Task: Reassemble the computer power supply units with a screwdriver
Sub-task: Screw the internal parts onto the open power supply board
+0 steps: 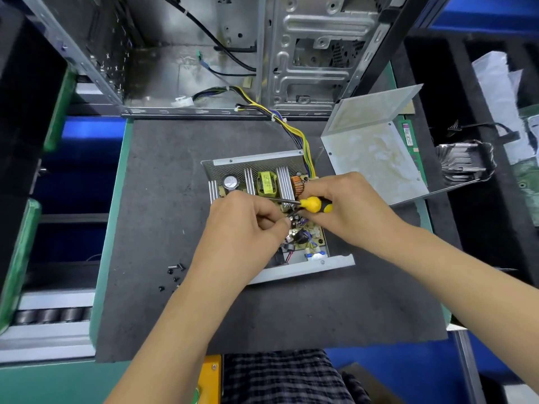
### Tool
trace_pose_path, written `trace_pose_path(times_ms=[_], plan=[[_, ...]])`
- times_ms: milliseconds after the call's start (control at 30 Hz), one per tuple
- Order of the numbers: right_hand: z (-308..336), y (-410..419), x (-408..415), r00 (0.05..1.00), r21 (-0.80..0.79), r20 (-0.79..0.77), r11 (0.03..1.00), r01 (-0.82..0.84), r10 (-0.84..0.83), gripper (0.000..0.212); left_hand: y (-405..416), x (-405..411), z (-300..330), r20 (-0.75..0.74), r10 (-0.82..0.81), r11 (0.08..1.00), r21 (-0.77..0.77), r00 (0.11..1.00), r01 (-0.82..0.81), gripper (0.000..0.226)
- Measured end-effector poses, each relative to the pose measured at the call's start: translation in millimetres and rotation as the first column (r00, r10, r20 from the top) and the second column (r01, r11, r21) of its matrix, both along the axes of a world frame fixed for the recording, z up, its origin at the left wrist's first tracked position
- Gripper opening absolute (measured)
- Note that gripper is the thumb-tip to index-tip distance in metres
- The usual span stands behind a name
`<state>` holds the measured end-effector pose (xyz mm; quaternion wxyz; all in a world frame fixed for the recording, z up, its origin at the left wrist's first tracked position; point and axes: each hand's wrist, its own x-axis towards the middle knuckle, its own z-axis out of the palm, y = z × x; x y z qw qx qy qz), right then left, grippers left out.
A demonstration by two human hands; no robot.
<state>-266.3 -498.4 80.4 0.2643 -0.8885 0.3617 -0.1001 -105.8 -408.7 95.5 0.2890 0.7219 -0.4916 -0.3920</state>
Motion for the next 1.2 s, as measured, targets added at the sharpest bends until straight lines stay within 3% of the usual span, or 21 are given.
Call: trace_pose_path(times_ms=[133, 300, 500, 600, 733, 1200], plan=[[-2.1, -1.7, -2.0, 0.998, -0.052, 0.008, 0.997, -0.054, 0.054, 0.01, 0.4, 0.3, -0.6, 0.007, -0.002, 1.0, -0.003, 1.0, 0.002, 0.017], [-0.8, -2.8, -4.3, 0.998, 0.009, 0.006, 0.998, -0.066, 0.066, 0.007, 2.2, 0.0, 1.7, -0.015, -0.014, 1.0, 0.003, 1.0, 0.014, 0.019], [4.0, -0.8, -0.2, 0.999, 0.014, -0.002, 0.999, -0.047, 0.047, 0.021, 1.3, 1.0, 2.4, -0.038, -0.015, 1.0, 0.015, 0.999, 0.015, 0.019], [2.2, 2.3, 2.0, 1.0, -0.005, 0.011, 1.0, 0.005, -0.005, 0.031, 1.5, 1.0, 3.5, -0.042, -0.014, 1.0, 0.007, 0.999, 0.014, 0.016], [-1.0, 5.1, 9.1, 0.994, 0.002, -0.013, 0.994, 0.106, -0.106, 0.009, 0.8, 1.7, 4.4, -0.045, -0.016, 1.0, 0.016, 0.999, 0.017, 0.017], [0.8, 3.8, 19.3, 0.962, -0.013, -0.116, 0.969, 0.247, -0.247, 0.008, -2.5, 1.8, 4.4, 0.008, -0.023, 1.0, 0.001, 1.0, 0.023, 0.021]])
